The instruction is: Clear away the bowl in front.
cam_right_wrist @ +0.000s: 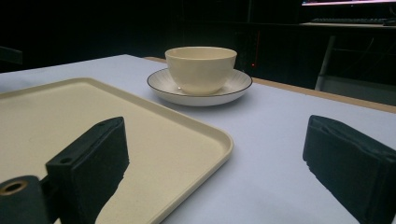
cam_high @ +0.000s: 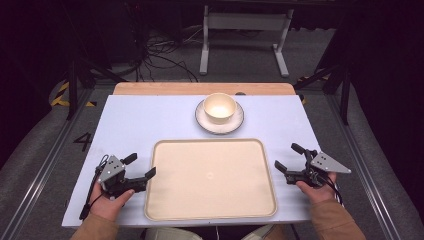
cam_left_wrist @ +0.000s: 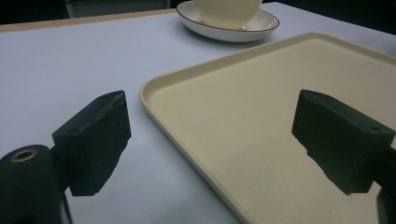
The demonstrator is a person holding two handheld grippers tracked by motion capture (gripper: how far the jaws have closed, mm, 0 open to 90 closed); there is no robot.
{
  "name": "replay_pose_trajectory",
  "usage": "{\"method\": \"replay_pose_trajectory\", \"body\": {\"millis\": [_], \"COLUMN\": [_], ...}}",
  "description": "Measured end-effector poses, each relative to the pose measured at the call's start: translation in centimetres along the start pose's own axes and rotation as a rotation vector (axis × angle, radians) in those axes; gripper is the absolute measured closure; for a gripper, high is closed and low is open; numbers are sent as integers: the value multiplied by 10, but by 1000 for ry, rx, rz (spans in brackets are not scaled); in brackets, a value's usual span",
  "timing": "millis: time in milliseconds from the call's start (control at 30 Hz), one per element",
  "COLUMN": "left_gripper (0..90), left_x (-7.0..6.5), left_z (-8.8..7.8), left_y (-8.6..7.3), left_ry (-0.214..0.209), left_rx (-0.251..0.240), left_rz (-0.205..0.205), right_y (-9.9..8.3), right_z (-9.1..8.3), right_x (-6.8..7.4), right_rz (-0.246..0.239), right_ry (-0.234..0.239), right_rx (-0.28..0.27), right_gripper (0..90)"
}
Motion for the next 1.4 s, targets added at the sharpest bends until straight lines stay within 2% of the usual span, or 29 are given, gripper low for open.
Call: {"method": "replay_pose_trajectory", "body": {"millis": [933,1067,1200,1400], "left_gripper": [121,117,118,121], "left_x": [0,-1,-5,-9], "left_z": [0,-2,-9,-12], "left_y": [1,5,18,23], "left_ry": [4,-3,-8,-6], "left_rx": [15,-1,-32,-32], "left_rz": [-3,-9,-20,-11], "right_y": [0,0,0,0], "right_z": [0,0,0,-1], "right_x": [-1,-1,-1,-1], "right_rz": [5,5,6,6], "right_ry": [4,4,3,2], "right_rx": [-7,-6,-7,-7], "right_gripper": [69,69,69,68]}}
Point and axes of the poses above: each handheld gripper's, and its own axes: z roughly forward along the jaws, y roughly out of its top, x roughly to its left, the point moved 3 cm from there along z, roughly forward along the jaws, and after that the axes turned 13 degrees about -z, right-handed, at the moved point
